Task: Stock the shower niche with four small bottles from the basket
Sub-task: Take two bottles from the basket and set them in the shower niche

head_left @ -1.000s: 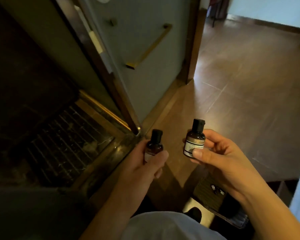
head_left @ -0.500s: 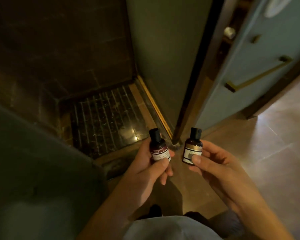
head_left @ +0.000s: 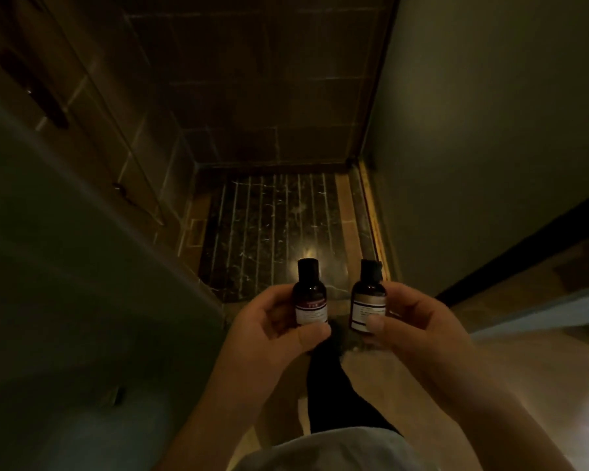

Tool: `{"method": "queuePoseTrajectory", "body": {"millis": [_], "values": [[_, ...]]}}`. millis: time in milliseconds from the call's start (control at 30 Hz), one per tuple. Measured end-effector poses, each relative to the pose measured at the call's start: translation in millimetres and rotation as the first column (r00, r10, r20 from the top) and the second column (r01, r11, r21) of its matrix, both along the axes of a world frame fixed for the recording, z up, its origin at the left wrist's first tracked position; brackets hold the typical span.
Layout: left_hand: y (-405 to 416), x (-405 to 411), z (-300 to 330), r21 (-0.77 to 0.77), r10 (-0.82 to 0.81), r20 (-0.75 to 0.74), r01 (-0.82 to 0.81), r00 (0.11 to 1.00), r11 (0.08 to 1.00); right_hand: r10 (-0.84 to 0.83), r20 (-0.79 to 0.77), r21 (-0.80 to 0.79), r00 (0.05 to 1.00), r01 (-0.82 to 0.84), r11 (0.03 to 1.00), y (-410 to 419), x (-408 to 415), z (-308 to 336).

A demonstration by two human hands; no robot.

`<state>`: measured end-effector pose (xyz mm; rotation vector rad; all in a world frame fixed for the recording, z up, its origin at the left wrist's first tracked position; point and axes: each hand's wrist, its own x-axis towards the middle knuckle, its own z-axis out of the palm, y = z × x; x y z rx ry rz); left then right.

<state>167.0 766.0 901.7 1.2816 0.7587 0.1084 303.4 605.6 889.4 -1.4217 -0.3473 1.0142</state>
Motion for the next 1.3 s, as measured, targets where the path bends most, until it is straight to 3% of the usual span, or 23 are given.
{"method": "queuePoseTrajectory", "body": {"millis": [233,533,667,900,1100,1300], "values": [[77,95,6,0.005,0.202,-0.08,-0.202,0.976,0.979,0.081,0.008,-0.12,0.997,-0.08,0.99,82,119,-11],[198,218,0,-0.223,0.346,0.001,-0.337,0.938,0.915,0.104,-0.071,-0.08,0.992,-0.11,0.991,188,264,-9],[255,279,8,-0.154,0.302,0.055,-0.291,0.952,0.944,0.113,-0.059,-0.039,0.992,-0.115,0.993,243,322,4],[373,396,15,-0.055,0.112,0.108,-0.106,0.988,0.993,-0.013,0.13,-0.024,0.991,0.016,1.0,360,421,9],[469,490,35,-0.005,-0.012,0.17,0.013,0.985,1.0,-0.165,0.115,0.039,0.979,0.162,0.986,451,488,26],[528,576,44,0.021,-0.023,0.174,0.02,0.984,1.0,-0.186,0.137,0.05,0.973,0.181,0.982,519,557,38]]}}
